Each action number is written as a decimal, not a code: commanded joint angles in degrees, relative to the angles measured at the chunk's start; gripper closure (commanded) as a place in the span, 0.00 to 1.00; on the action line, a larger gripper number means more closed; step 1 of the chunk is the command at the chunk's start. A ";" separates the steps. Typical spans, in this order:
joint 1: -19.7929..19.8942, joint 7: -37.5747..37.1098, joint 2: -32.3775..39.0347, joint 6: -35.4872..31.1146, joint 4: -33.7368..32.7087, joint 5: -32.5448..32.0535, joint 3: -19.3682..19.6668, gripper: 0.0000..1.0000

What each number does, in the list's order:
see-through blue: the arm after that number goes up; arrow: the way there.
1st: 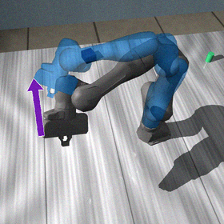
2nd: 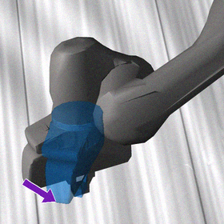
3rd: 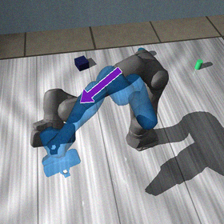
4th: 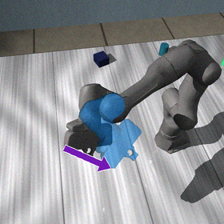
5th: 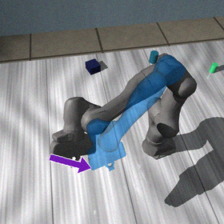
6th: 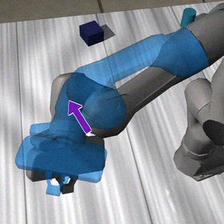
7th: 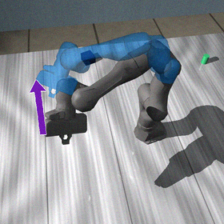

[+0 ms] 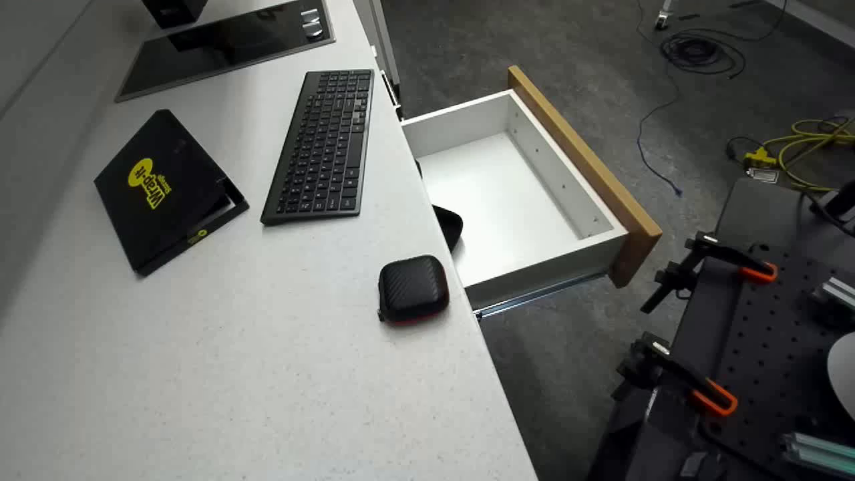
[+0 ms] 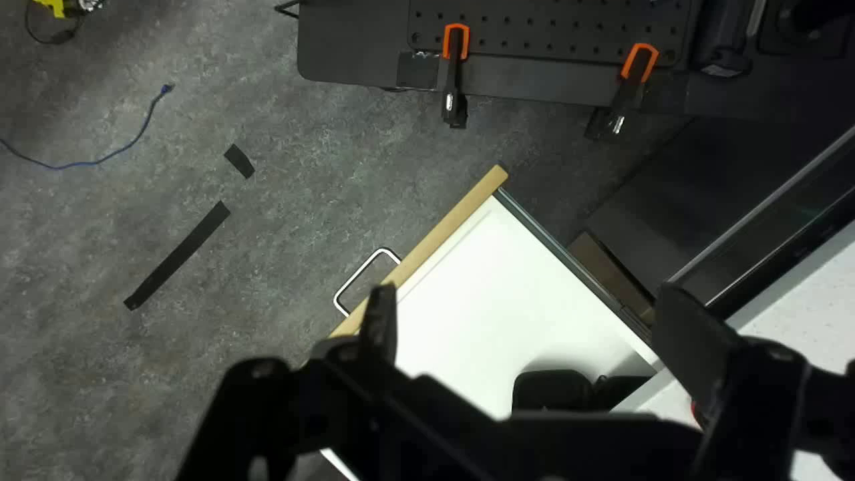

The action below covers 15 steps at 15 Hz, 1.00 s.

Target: Close the open drawer

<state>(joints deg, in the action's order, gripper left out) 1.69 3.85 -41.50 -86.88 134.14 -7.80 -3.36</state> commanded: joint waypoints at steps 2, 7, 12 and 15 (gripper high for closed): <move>-1.42 -0.72 0.27 0.27 -0.19 -0.55 0.96 0.00; -1.05 0.24 1.70 -2.35 -0.17 -0.75 2.38 0.00; 3.28 1.49 8.11 -14.41 3.50 -2.01 10.95 0.00; 6.95 0.99 14.02 -22.57 5.16 -3.11 15.61 0.00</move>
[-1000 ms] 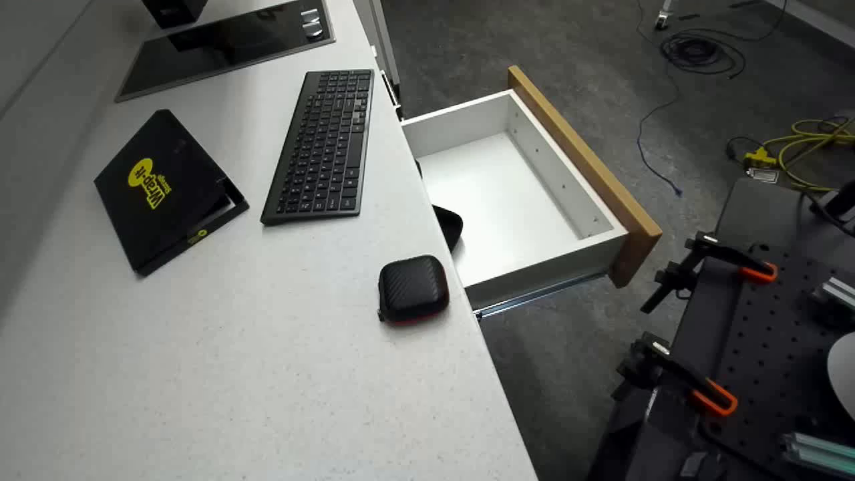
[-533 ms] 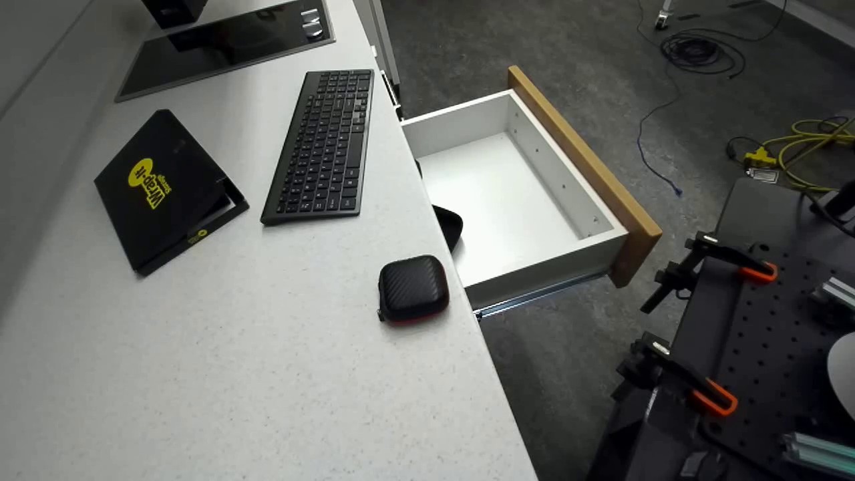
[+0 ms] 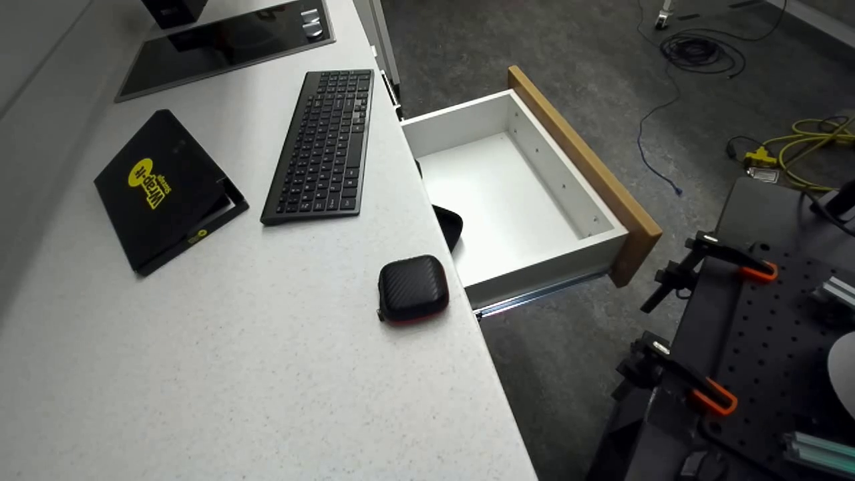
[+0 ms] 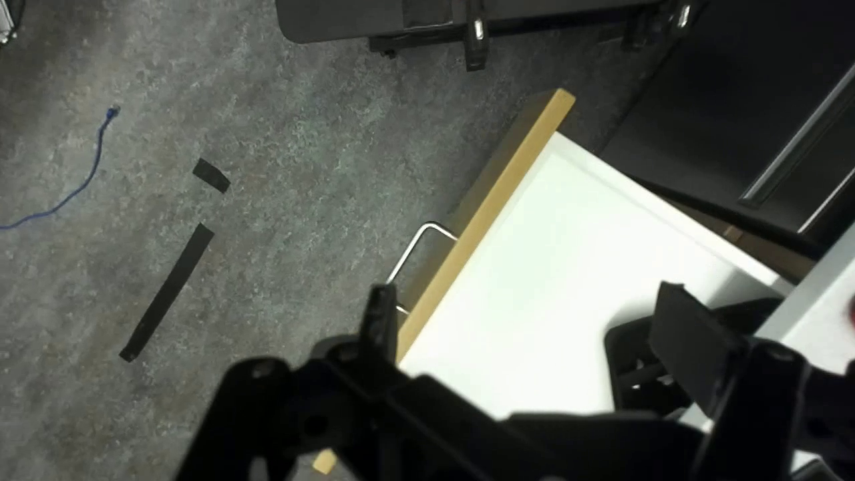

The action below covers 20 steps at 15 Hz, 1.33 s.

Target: Close the open drawer

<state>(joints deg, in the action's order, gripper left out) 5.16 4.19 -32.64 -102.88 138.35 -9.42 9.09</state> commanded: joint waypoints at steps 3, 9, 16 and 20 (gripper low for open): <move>6.43 0.35 11.47 -11.75 1.45 -0.58 5.97 0.00; 6.99 0.66 13.18 -9.73 1.34 0.07 5.82 0.00; 7.94 -10.08 23.98 -21.98 1.97 -2.18 4.39 0.00; 8.78 -21.38 35.44 -34.23 0.80 -5.79 4.66 0.00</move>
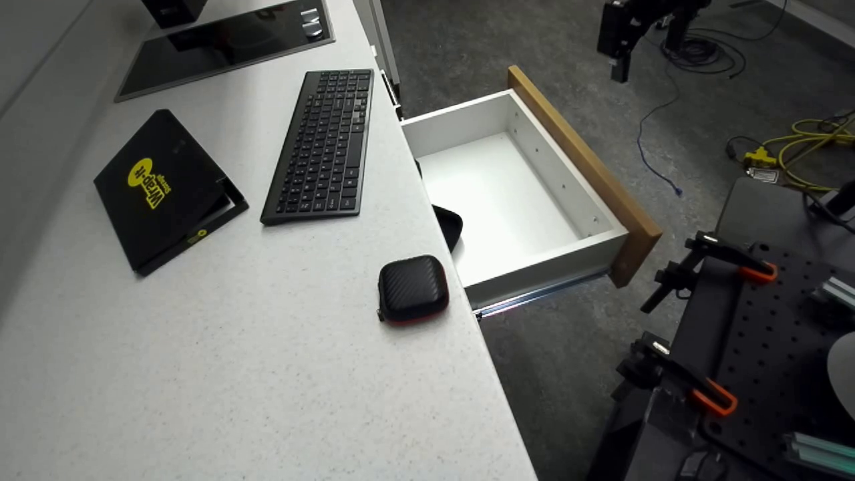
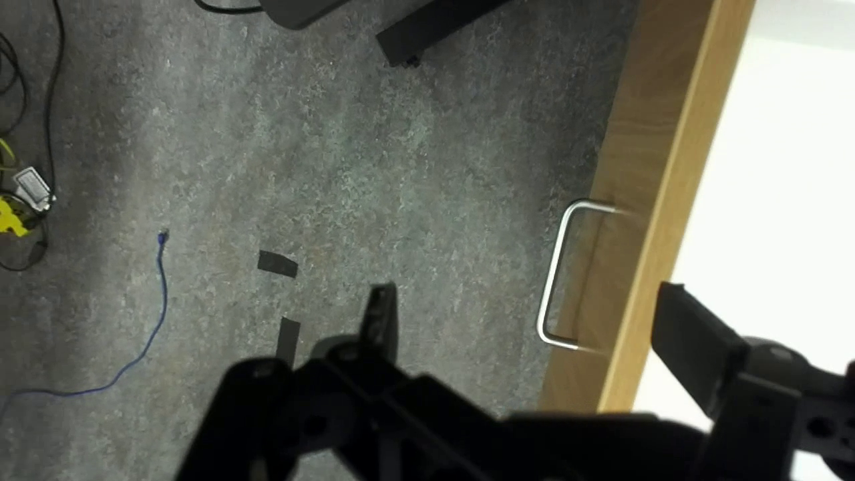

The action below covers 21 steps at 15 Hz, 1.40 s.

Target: Close the open drawer

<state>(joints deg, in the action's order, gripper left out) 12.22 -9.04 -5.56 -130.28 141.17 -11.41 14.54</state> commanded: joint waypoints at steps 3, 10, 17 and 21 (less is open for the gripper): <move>1.00 -14.91 15.13 -9.36 -3.94 -6.76 0.91 0.00; -1.69 -25.18 29.34 -14.06 -12.26 -5.90 5.84 0.00; 0.68 -17.13 38.07 -12.30 -20.95 8.97 0.08 0.00; 2.04 -10.16 41.13 -10.81 -25.51 16.87 -3.89 0.00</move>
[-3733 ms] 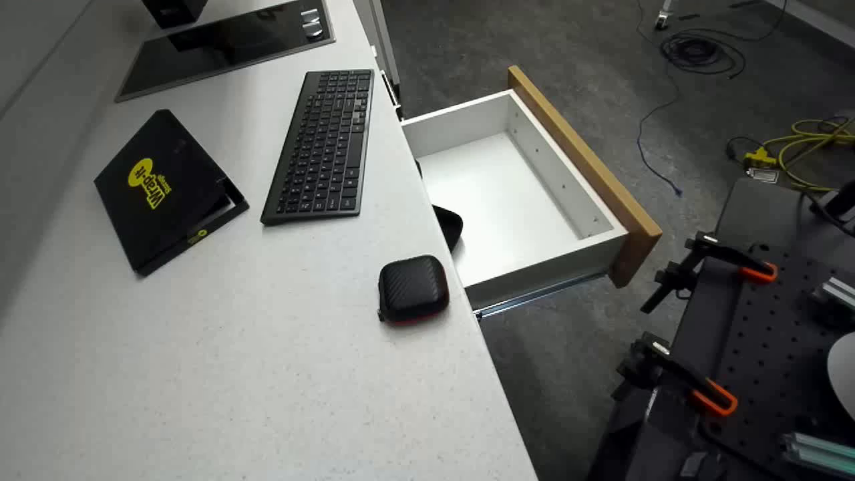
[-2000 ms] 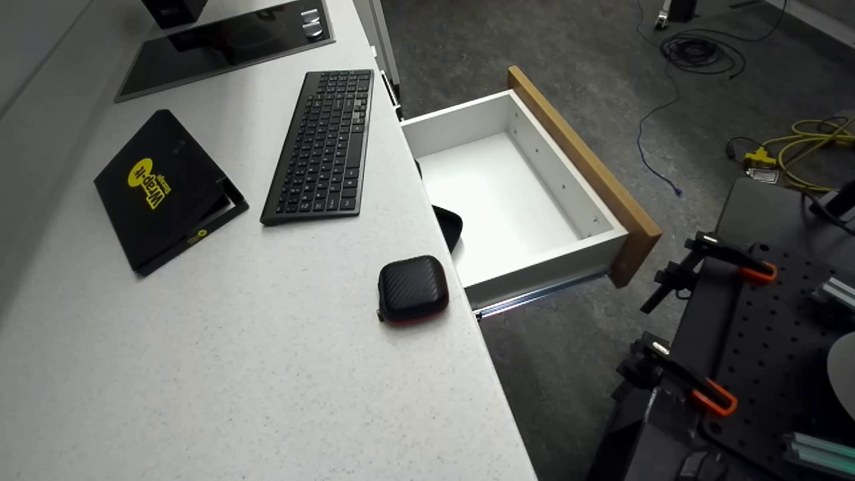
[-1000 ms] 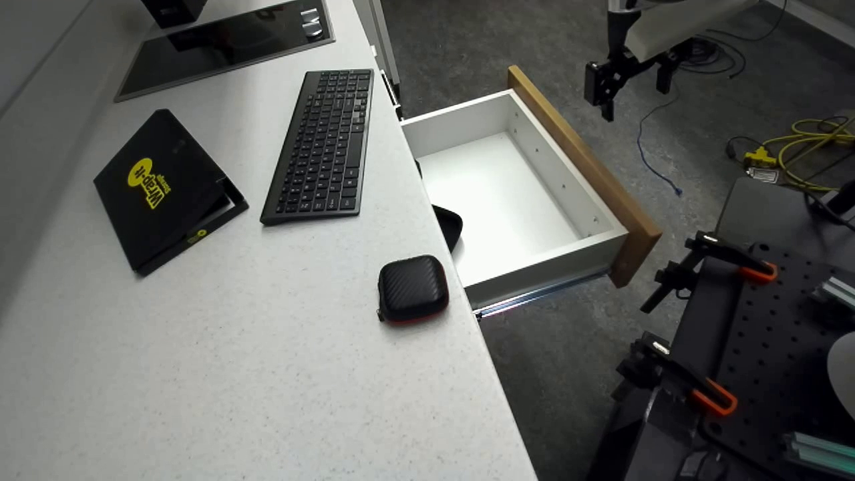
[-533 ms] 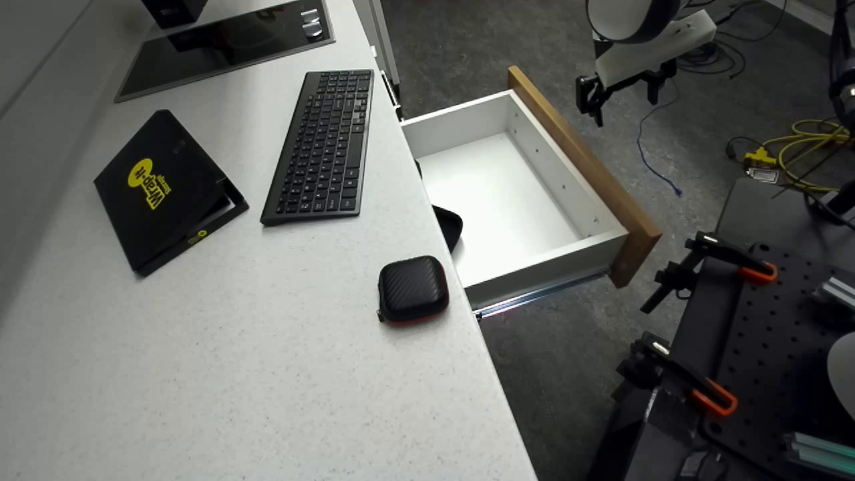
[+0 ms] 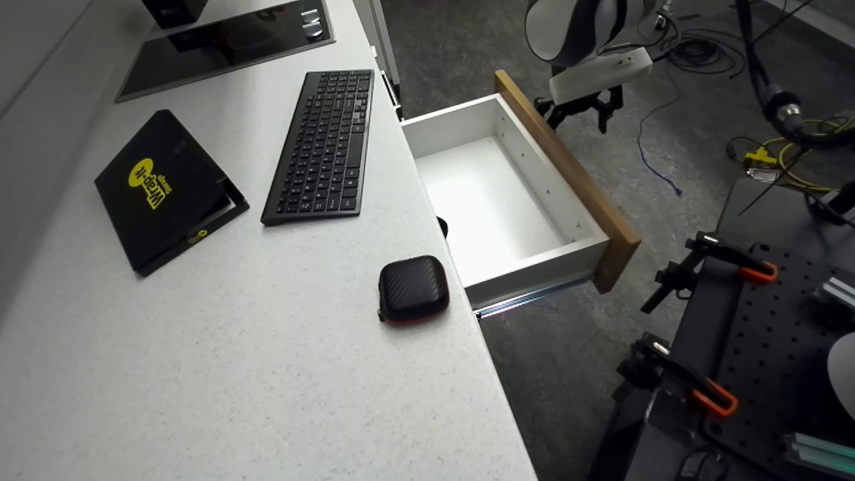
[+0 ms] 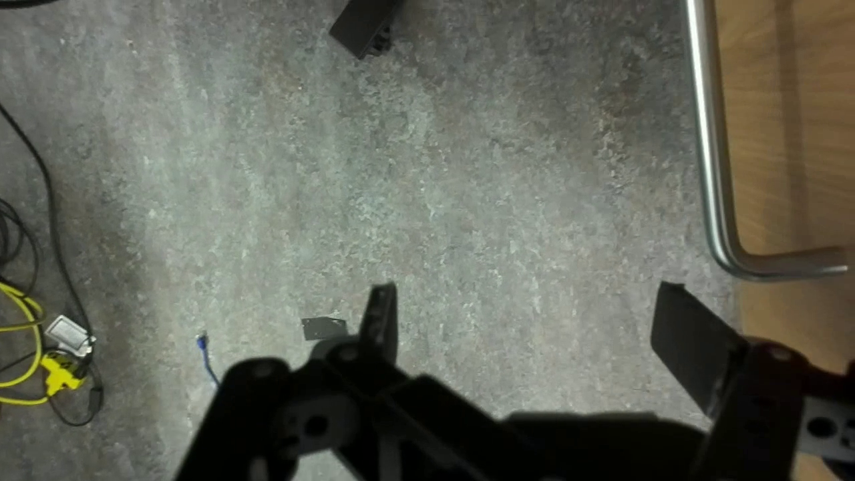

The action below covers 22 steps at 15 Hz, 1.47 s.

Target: Close the open drawer

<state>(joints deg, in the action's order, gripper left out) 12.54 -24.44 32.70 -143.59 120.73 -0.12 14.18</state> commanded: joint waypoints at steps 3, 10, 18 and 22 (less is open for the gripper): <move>0.96 9.35 3.30 4.49 -7.34 8.26 -6.10 0.00; -1.63 9.43 3.77 10.97 -11.27 7.79 -7.61 0.00; -2.09 9.35 3.97 11.68 -11.63 7.70 -7.17 0.00; -1.71 8.91 7.97 11.11 -15.03 8.83 -7.71 0.00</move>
<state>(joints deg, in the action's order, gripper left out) 11.49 -15.71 37.29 -132.17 108.90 6.73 5.92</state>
